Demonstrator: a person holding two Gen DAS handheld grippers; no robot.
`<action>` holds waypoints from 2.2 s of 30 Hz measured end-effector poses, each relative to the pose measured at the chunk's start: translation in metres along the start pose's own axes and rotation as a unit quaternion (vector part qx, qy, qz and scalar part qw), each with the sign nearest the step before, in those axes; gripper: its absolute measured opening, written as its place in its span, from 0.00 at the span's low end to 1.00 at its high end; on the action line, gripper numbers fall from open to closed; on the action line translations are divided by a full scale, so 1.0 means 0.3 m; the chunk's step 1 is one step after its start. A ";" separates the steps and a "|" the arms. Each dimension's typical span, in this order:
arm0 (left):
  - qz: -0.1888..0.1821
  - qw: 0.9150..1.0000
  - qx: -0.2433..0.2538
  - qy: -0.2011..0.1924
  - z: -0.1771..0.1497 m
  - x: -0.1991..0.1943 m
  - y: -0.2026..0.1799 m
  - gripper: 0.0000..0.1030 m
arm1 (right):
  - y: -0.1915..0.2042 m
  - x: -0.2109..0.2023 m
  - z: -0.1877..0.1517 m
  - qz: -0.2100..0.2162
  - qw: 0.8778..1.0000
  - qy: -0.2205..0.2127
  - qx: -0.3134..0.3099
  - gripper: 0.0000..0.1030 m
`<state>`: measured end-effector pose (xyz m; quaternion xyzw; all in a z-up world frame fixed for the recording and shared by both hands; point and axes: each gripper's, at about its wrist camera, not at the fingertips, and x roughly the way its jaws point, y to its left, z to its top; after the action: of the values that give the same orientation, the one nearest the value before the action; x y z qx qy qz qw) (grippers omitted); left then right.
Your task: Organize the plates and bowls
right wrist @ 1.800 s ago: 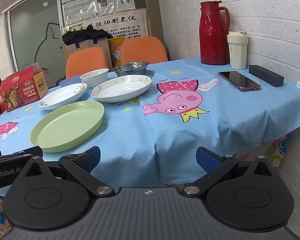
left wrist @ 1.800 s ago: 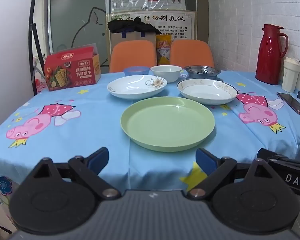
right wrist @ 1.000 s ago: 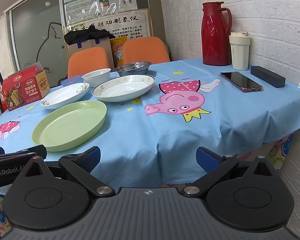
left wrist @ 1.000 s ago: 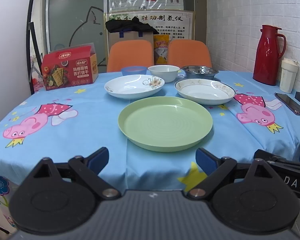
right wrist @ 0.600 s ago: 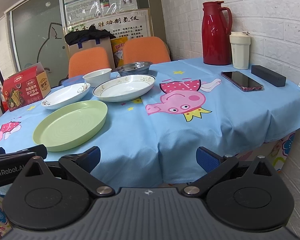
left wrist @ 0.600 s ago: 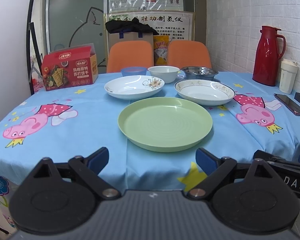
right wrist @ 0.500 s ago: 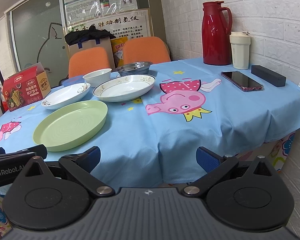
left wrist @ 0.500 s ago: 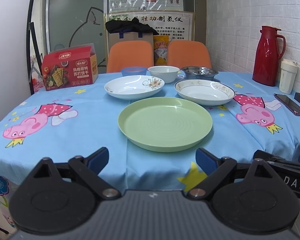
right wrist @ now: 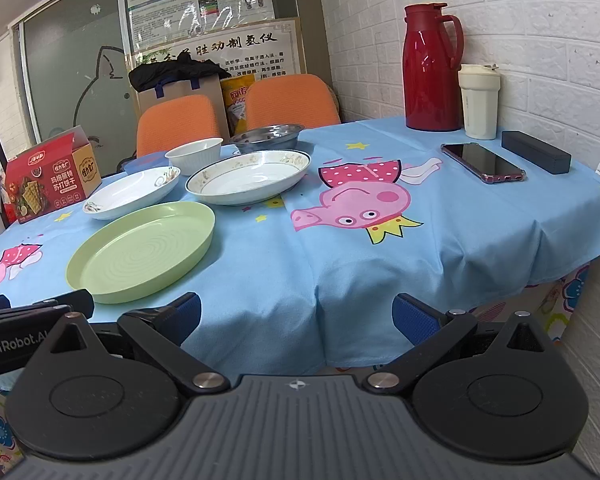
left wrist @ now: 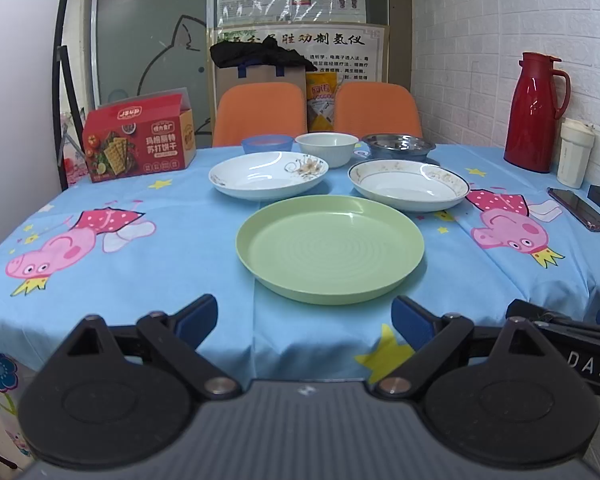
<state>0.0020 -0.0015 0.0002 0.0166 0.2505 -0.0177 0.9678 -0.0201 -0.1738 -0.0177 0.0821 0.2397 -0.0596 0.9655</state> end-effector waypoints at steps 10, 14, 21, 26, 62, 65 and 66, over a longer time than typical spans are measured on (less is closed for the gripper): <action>0.000 1.000 0.000 -0.001 0.001 0.000 0.002 0.90 | 0.001 -0.007 0.001 0.001 1.000 -0.003 -0.001 1.00; -0.001 1.000 -0.001 0.000 0.001 -0.001 0.005 0.90 | 0.001 -0.008 0.002 0.000 1.000 -0.003 -0.001 1.00; -0.001 1.000 0.000 -0.003 0.000 -0.002 0.004 0.90 | 0.001 -0.008 0.003 0.000 1.000 -0.004 -0.001 1.00; -0.002 1.000 -0.001 -0.002 0.001 -0.003 0.004 0.90 | 0.002 -0.010 0.003 0.000 1.000 -0.003 -0.001 1.00; -0.111 0.986 -0.015 0.123 0.276 0.400 0.241 0.90 | 0.180 0.353 0.185 0.122 0.986 0.081 -0.079 1.00; -0.129 0.982 -0.007 0.140 0.291 0.457 0.258 0.90 | 0.202 0.397 0.197 0.128 0.983 0.097 -0.087 1.00; -0.135 0.980 -0.005 0.145 0.295 0.474 0.260 0.90 | 0.209 0.411 0.201 0.127 0.983 0.102 -0.090 1.00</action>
<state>0.1724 0.0691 0.0103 -0.0196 0.3880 -0.1441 0.9101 0.1253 -0.1331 -0.0152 0.0302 0.3290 0.0940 0.9392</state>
